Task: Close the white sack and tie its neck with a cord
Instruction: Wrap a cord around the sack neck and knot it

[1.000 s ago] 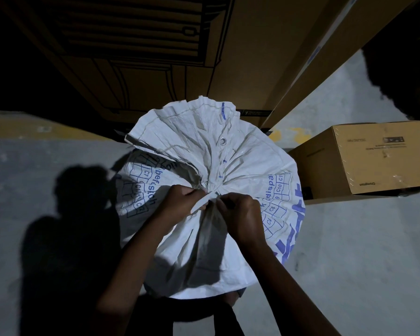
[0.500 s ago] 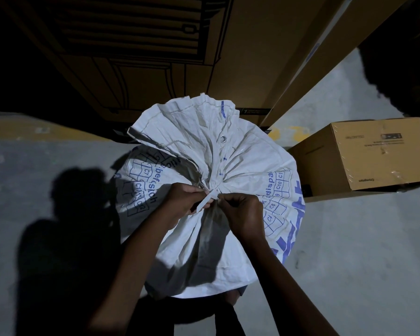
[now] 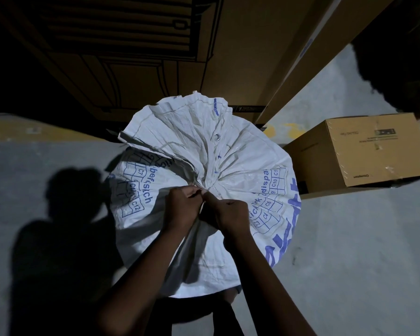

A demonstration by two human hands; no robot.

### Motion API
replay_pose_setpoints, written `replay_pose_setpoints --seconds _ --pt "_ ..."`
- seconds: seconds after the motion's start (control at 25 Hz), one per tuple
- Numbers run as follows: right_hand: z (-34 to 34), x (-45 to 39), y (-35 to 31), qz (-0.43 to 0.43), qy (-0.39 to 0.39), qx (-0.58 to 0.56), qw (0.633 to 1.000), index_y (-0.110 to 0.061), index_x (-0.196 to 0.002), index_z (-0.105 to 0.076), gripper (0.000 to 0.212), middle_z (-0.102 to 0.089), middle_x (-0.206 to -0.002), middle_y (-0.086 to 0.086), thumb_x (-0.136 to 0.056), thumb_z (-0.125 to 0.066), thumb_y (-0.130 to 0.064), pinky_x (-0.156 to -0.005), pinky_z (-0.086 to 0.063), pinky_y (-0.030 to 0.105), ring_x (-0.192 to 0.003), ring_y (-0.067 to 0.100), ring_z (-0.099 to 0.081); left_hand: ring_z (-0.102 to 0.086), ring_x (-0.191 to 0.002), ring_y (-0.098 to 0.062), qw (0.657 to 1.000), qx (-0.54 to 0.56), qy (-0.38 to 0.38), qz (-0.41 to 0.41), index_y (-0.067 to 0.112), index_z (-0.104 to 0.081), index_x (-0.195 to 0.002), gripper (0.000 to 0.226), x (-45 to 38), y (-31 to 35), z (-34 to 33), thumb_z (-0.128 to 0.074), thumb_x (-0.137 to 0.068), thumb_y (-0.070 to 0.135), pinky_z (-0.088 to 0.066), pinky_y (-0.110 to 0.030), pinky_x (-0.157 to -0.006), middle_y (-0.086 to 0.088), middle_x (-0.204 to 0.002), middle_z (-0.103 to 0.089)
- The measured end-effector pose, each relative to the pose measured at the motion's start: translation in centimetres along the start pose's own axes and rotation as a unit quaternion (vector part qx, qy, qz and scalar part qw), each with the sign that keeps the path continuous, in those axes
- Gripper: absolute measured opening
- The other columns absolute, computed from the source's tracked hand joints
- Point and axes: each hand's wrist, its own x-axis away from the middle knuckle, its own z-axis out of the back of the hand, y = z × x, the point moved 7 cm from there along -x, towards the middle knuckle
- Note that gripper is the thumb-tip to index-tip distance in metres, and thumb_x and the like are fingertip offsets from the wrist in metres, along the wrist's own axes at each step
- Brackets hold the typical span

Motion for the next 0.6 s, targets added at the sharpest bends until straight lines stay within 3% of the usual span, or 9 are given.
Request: replay_pose_setpoints --seconds 0.08,0.2,0.32,0.4,0.48,0.56,0.6 --pt "-1.2 0.1 0.0 -0.065 -0.038 -0.105 0.992 0.018 -0.071 -0.071 0.050 -0.071 -0.066 0.022 -0.075 -0.091 -0.028 -0.061 -0.057 0.033 -0.061 0.028 -0.071 -0.067 -0.067 -0.013 1.000 0.016 -0.020 0.009 0.003 -0.078 -0.087 0.012 0.0 0.3 0.1 -0.068 -0.092 0.009 -0.056 -0.031 -0.067 -0.007 -0.073 -0.074" --pt "-1.6 0.7 -0.7 -0.140 -0.061 -0.167 0.974 0.014 -0.079 -0.074 0.025 -0.074 -0.071 0.024 -0.082 -0.085 -0.008 -0.057 -0.063 0.029 -0.055 0.029 -0.074 -0.076 -0.070 -0.031 0.995 0.060 -0.070 0.038 0.009 -0.079 -0.084 0.015 -0.5 0.0 0.3 -0.067 -0.093 0.007 -0.063 -0.048 -0.069 -0.016 -0.081 -0.078" --pt "-0.8 0.3 -1.7 -0.108 -0.027 -0.057 0.992 -0.002 -0.063 -0.068 0.027 -0.067 -0.064 0.016 -0.079 -0.084 -0.017 -0.054 -0.054 0.029 -0.055 0.024 -0.065 -0.076 -0.071 -0.024 0.997 0.022 -0.068 -0.001 0.021 -0.081 -0.083 0.015 -0.8 0.0 0.4 -0.070 -0.089 0.013 -0.064 -0.043 -0.072 -0.009 -0.081 -0.080" --pt "-0.2 -0.2 -3.3 0.019 0.009 0.146 0.989 -0.013 -0.048 -0.051 0.049 -0.049 -0.049 0.007 -0.079 -0.083 -0.033 -0.050 -0.038 0.030 -0.048 0.020 -0.049 -0.073 -0.074 -0.001 0.998 -0.026 -0.046 -0.044 0.015 -0.082 -0.093 0.016 -0.9 0.0 0.4 -0.069 -0.088 0.008 -0.061 -0.027 -0.079 -0.005 -0.089 -0.081" --pt "-0.8 0.0 -4.7 0.168 0.041 0.376 0.910 -0.013 -0.053 -0.046 0.053 -0.051 -0.051 0.010 -0.089 -0.073 -0.041 -0.055 -0.029 0.032 -0.053 0.028 -0.052 -0.067 -0.075 0.015 0.996 -0.060 -0.008 -0.070 0.006 -0.081 -0.100 0.016 -0.8 0.2 0.8 -0.070 -0.088 0.004 -0.053 -0.008 -0.078 -0.004 -0.095 -0.080" --pt "-1.5 0.5 -5.1 0.260 0.055 0.487 0.832 -0.011 -0.074 -0.060 0.038 -0.070 -0.077 0.017 -0.098 -0.062 -0.040 -0.063 -0.030 0.033 -0.077 0.039 -0.067 -0.068 -0.076 0.014 0.995 -0.062 0.025 -0.080 0.005 -0.081 -0.099 0.015 -0.6 0.5 1.1 -0.071 -0.087 0.005 -0.053 -0.009 -0.078 -0.002 -0.094 -0.080" --pt "-1.6 0.5 -5.1 0.286 0.059 0.508 0.810 -0.011 -0.081 -0.065 0.034 -0.073 -0.085 0.018 -0.099 -0.060 -0.039 -0.064 -0.031 0.034 -0.084 0.041 -0.068 -0.068 -0.076 0.012 0.994 -0.060 0.037 -0.085 0.006 -0.081 -0.097 0.014 -0.4 0.7 1.2 -0.072 -0.087 0.005 -0.054 -0.011 -0.078 0.000 -0.092 -0.080"
